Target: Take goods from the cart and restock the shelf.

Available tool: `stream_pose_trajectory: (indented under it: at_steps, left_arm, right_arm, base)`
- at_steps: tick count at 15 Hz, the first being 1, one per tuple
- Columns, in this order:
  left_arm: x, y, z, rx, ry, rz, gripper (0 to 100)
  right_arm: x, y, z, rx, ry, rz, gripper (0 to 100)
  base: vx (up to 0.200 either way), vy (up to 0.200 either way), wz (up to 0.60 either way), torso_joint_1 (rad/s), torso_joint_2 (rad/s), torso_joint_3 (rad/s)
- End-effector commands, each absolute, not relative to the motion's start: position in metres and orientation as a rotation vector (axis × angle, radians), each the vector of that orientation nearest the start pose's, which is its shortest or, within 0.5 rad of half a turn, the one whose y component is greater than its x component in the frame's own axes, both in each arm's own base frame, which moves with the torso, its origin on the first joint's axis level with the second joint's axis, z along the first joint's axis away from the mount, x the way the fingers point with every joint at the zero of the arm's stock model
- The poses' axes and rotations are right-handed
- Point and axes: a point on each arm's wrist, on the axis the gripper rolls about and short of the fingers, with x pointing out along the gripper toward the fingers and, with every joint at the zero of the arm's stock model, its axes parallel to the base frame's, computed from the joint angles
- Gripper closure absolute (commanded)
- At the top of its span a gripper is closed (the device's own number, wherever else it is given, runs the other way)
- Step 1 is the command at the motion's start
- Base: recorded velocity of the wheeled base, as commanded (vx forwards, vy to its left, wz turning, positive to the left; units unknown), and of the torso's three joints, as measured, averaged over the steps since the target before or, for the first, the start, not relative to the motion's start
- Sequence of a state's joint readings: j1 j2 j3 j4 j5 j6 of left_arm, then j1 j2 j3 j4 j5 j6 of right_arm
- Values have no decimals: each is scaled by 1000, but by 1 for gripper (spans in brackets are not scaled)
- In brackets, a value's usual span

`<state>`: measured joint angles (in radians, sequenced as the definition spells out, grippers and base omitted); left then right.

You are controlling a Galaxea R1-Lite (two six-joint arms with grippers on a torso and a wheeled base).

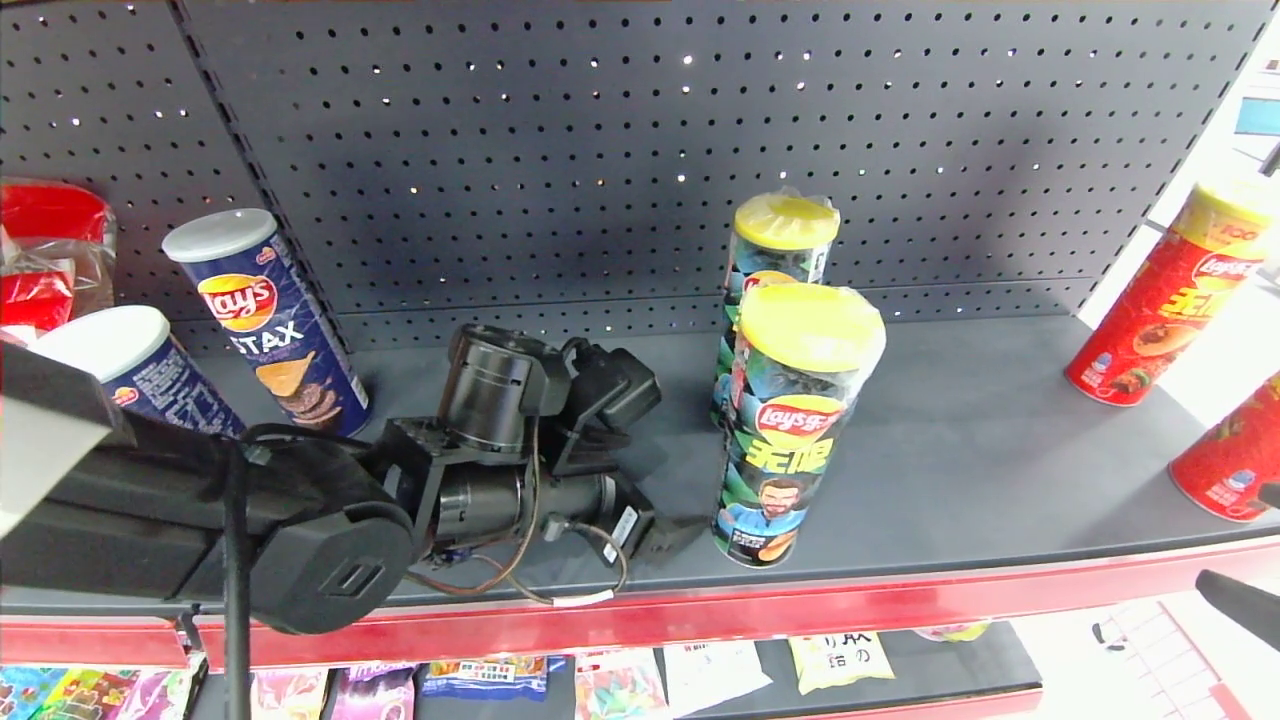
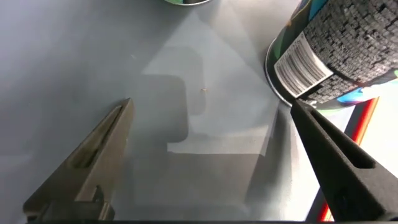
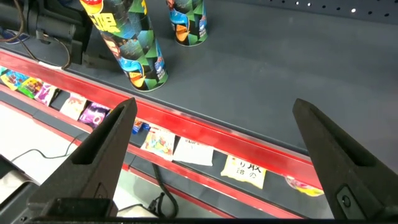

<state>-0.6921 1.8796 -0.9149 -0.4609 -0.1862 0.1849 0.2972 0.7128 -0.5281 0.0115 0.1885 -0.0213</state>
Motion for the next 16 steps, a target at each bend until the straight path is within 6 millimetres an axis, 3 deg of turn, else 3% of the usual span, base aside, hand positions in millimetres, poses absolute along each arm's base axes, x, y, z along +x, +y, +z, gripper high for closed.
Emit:
stream_pose_trajectory:
  at_steps: [1, 3, 5, 9, 10, 11, 12, 13, 14, 16]
  left_arm:
    - [243, -208, 158, 290, 369, -889, 0]
    - [212, -187, 175, 283, 329, -898, 0]
    - [163, -144, 187, 276, 283, -860, 0]
    - [40, -33, 186, 266, 273, -710, 0]
    - [28, -22, 186, 248, 275, -678, 0]
    - [-6, 7, 184, 183, 290, -565, 0]
    - [-28, 20, 178, 152, 295, -473, 0]
    - [-36, 23, 176, 139, 301, -434, 0]
    - [-57, 23, 164, 90, 345, -260, 0]
    - [-71, 10, 149, -9, 379, -11, 0]
  right_arm:
    - [54, 21, 215, -34, 203, 488, 0]
    - [52, 21, 210, -36, 214, 490, 0]
    - [46, 19, 200, -38, 219, 498, 0]
    - [25, 12, 181, -66, 203, 484, 0]
    - [21, 10, 181, -72, 204, 468, 0]
    - [6, 4, 178, -86, 213, 395, 0]
    - [-5, 0, 176, -92, 229, 356, 0]
    - [-11, -2, 175, -93, 236, 344, 0]
    - [-29, -8, 168, -92, 243, 308, 0]
    - [-54, -12, 152, -69, 256, 254, 0]
  base:
    - [0, 0, 0, 0, 0, 0]
    - [0, 0, 0, 0, 0, 0]
    - [0, 0, 0, 0, 0, 0]
    - [0, 0, 0, 0, 0, 0]
    - [0, 0, 0, 0, 0, 0]
    - [0, 0, 0, 0, 0, 0]
    - [0, 0, 0, 0, 0, 0]
    - [0, 0, 0, 0, 0, 0]
    - [0, 0, 0, 0, 0, 0]
    - [0, 0, 0, 0, 0, 0]
